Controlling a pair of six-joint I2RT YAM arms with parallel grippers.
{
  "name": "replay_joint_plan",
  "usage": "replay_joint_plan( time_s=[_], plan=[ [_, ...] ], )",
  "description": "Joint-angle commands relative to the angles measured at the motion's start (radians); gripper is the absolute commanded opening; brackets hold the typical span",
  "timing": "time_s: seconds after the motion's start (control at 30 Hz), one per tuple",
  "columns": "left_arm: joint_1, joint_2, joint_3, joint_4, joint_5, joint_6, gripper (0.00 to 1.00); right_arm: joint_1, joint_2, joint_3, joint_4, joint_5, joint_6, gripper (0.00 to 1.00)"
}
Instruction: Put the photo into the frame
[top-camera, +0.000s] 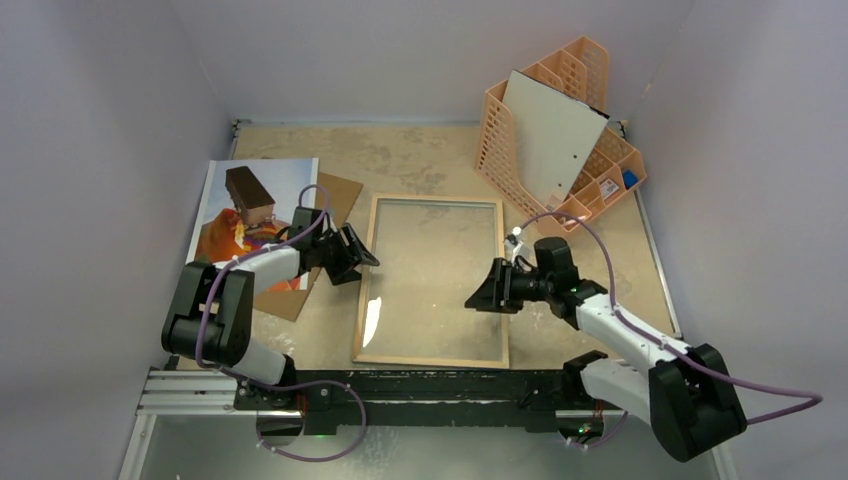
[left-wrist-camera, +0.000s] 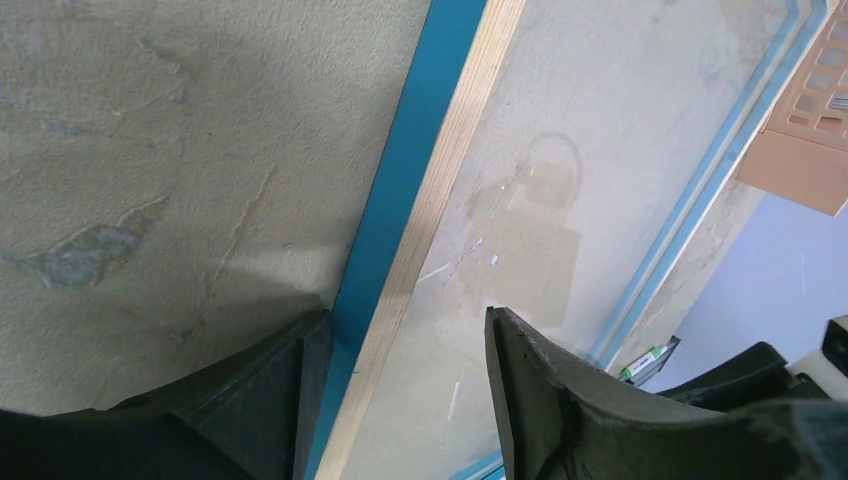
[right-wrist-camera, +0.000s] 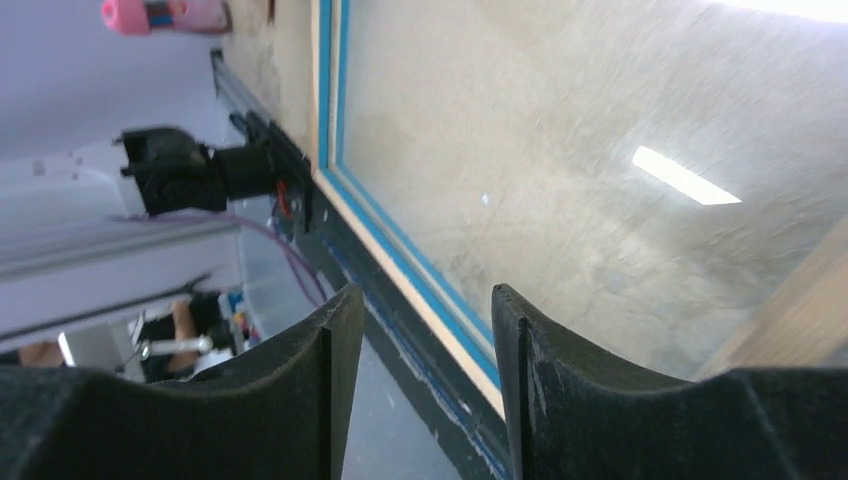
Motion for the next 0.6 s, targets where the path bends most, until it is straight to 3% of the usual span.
replay_joint_plan(
  time_s=[0.0,0.13,0.23,0.4,0.57],
  plan=[
    [-0.008,0.023,-0.025,-0.101,-0.034,0.007,0.61,-0.019,-0.027,0.111,-0.18,0.238,-0.06,0.52],
    [-0.008,0.026,-0.009,-0.105,-0.05,0.025,0.61,-0.021,-0.018,0.22,-0.377,0.574,-0.034,0.56],
    [-0.008,0.025,0.012,-0.118,-0.07,0.04,0.64,-0.024,0.009,0.265,-0.432,0.709,0.002,0.6],
    [-0.006,0.019,0.055,-0.14,-0.108,0.07,0.68,-0.024,0.097,0.331,-0.453,0.803,0.047,0.65],
    [-0.006,0.02,0.085,-0.152,-0.122,0.093,0.7,-0.024,0.197,0.354,-0.407,0.772,0.016,0.61]
  ],
)
